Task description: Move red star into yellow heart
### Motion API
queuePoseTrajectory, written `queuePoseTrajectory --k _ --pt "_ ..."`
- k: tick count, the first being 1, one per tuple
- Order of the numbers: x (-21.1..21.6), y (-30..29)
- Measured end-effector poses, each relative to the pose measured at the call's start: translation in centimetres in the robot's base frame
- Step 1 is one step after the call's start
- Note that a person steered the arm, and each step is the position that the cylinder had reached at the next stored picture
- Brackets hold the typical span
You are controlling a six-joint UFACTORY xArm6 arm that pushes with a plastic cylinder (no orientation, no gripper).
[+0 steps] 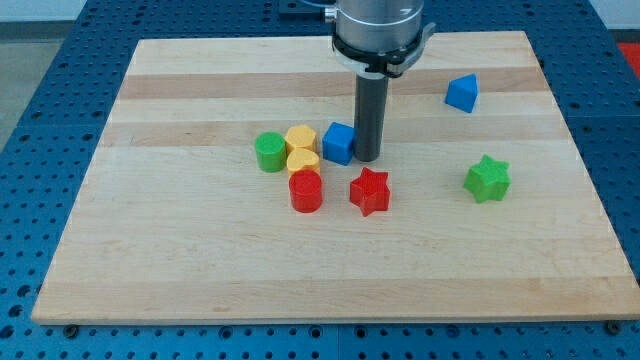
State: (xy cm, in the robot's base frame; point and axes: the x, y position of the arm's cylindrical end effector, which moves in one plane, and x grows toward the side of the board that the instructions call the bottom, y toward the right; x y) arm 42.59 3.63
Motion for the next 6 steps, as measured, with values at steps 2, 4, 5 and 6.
queuePoseTrajectory --k 2,4,5,6 --pt "0.0 0.7" --pt "4.0 7.8" --pt "7.7 7.7" --pt "9.9 6.7"
